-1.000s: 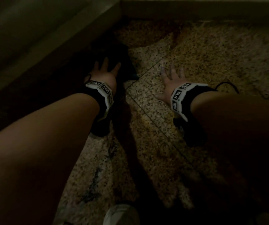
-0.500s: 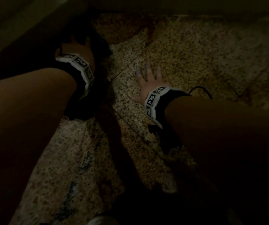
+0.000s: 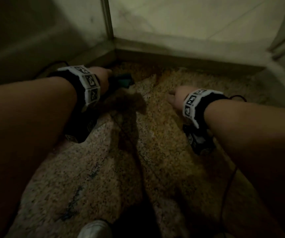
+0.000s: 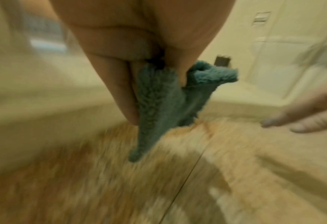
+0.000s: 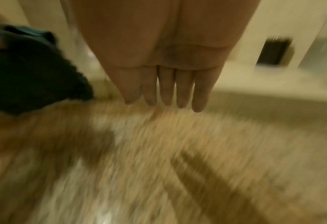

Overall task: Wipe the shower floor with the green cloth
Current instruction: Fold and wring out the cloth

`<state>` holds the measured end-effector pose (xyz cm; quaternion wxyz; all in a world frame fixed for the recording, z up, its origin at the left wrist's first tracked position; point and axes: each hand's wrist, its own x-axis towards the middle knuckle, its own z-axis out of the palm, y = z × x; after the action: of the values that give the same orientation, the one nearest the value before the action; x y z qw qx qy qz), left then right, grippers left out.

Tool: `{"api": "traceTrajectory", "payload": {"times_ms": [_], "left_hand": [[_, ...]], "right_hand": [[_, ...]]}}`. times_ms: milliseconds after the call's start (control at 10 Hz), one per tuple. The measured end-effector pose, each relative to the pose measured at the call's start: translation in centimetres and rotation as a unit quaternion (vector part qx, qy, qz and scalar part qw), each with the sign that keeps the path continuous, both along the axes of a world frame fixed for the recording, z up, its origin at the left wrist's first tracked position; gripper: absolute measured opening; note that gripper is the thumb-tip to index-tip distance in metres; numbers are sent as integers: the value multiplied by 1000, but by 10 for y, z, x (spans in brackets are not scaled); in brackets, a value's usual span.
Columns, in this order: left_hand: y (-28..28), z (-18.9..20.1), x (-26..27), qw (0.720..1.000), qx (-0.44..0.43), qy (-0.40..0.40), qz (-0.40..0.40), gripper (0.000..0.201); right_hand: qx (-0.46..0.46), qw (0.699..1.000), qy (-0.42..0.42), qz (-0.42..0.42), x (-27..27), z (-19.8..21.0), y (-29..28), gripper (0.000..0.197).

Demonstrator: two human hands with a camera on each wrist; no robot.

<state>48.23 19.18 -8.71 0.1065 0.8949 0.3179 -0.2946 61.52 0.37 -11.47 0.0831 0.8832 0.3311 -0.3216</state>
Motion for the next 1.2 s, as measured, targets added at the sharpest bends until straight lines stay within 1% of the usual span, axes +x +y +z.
{"api": "traceTrajectory", "payload": {"times_ms": [100, 200, 300, 400, 500, 600, 700, 800, 900, 1000, 1100, 1200], "left_hand": [[-4, 40, 9, 999, -36, -13, -4, 37], [-8, 91, 12, 997, -57, -50, -20, 37], [-4, 128, 7, 994, -74, -81, -24, 39], [-1, 161, -4, 989, -91, -116, -10, 40], [2, 184, -15, 983, -123, -133, 20, 36], [3, 196, -17, 977, -139, -150, 63, 34], [3, 200, -13, 970, -140, -168, 104, 33], [-3, 200, -6, 964, -171, -165, 120, 33], [-12, 202, -1, 960, -198, -153, 126, 38], [-17, 204, 5, 966, -192, -135, 107, 44], [-71, 201, -44, 871, -100, -184, 445, 41], [-70, 201, -44, 879, -69, -191, 432, 38]], "right_hand": [[-32, 998, -7, 60, 14, 46, 3, 57], [37, 995, 36, 83, 2, 94, 15, 72], [144, 984, 84, 60, -9, 126, 31, 82], [225, 967, 117, -8, -19, 156, 49, 71], [243, 960, 135, -36, -23, 178, 65, 46], [256, 946, 186, -71, -21, 187, 75, 26], [298, 915, 244, -121, -18, 187, 78, 22], [284, 903, 277, -165, -15, 186, 71, 21], [253, 904, 290, -185, -11, 186, 59, 7], [252, 902, 284, -203, -8, 188, 50, 8], [130, 916, 351, 147, -3, 187, 112, 8], [158, 918, 329, 153, -5, 185, 116, 10]]}}
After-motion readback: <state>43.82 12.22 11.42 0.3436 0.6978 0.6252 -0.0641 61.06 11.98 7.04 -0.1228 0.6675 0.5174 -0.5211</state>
